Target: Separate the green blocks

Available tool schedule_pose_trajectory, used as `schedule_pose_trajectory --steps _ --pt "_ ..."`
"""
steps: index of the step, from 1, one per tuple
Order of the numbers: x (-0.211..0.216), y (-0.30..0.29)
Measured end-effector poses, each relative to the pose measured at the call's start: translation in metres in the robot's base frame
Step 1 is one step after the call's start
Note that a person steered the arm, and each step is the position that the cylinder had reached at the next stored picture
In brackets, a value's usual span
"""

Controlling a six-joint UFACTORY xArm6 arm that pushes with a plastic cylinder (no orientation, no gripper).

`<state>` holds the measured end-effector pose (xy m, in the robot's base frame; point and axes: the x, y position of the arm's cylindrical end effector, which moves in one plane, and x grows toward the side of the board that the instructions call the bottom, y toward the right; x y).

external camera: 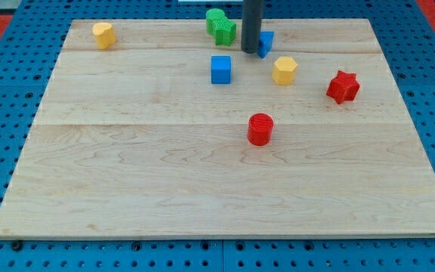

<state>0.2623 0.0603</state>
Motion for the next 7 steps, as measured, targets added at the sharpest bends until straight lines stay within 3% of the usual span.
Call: schedule_pose_trajectory --steps 2,5,7 --pt "-0.069 0.000" --pt "-0.066 -0.082" --pt "-0.039 -0.081"
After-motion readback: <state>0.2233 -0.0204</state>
